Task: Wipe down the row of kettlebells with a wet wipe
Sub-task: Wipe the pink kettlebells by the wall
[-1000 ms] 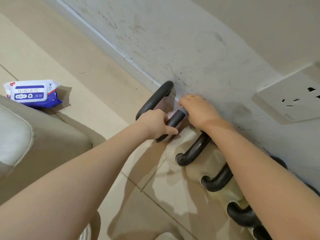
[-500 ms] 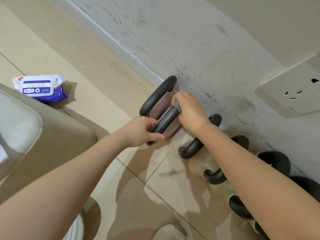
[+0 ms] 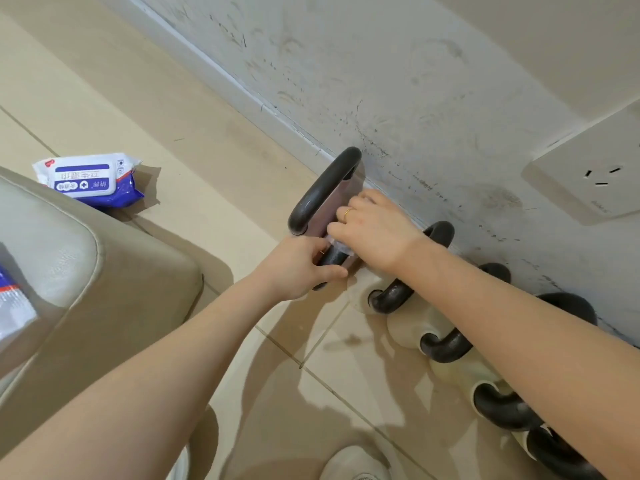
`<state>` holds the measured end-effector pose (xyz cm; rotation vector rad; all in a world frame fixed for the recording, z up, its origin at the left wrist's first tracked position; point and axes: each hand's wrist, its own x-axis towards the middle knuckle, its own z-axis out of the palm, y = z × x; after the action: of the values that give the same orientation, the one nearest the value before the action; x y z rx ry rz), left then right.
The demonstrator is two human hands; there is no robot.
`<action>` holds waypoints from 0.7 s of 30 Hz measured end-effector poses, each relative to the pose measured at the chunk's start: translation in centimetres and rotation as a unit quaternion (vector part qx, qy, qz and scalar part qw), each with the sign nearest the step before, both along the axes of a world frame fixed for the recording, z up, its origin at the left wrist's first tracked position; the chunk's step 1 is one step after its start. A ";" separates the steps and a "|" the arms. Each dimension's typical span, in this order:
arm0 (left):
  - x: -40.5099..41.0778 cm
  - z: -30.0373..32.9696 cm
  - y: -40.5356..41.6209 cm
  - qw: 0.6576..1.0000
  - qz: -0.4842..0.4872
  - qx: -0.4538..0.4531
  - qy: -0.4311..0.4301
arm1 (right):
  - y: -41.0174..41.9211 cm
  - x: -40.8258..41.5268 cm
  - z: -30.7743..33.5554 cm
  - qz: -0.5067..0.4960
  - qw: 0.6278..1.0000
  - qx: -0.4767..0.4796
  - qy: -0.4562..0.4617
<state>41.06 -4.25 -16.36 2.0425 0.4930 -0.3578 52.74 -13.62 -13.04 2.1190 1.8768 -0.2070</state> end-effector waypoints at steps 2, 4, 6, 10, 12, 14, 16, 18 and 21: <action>0.1 0.0 -0.6 1.000 0.019 0.009 -0.006 | -0.3 1.6 0.3 -0.063 0.997 -0.041 -0.009; 0.8 0.1 -0.8 0.999 0.034 0.020 -0.011 | -0.3 2.2 0.7 -0.173 0.985 -0.023 0.009; 1.6 0.1 -0.7 0.999 0.037 0.021 -0.015 | -0.3 0.5 0.0 -0.135 0.990 -0.029 -0.020; 2.0 0.0 -1.4 0.999 0.041 0.013 -0.013 | -1.1 0.0 -0.9 -0.045 0.998 -0.012 -0.038; 2.4 0.0 -2.0 0.998 0.067 0.003 -0.006 | -1.4 1.2 -0.5 -0.100 0.994 -0.039 -0.036; 2.9 0.0 -1.9 0.994 0.099 -0.036 -0.003 | -1.1 0.9 -0.5 -0.150 0.987 -0.034 -0.037; 3.1 0.6 -1.1 0.986 0.118 -0.122 0.001 | -0.5 -0.6 -0.6 -0.117 0.992 -0.045 -0.031; 2.7 1.1 -0.3 0.969 0.122 -0.213 0.032 | -0.5 -1.0 -0.7 -0.053 0.998 -0.012 -0.033; 2.1 1.4 0.3 0.930 0.130 -0.338 0.058 | -0.8 -0.1 -0.6 -0.090 0.995 0.028 -0.028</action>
<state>43.18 -3.96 -14.99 1.2764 0.6046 -0.4178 52.64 -14.43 -13.69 2.3079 1.6792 -0.1335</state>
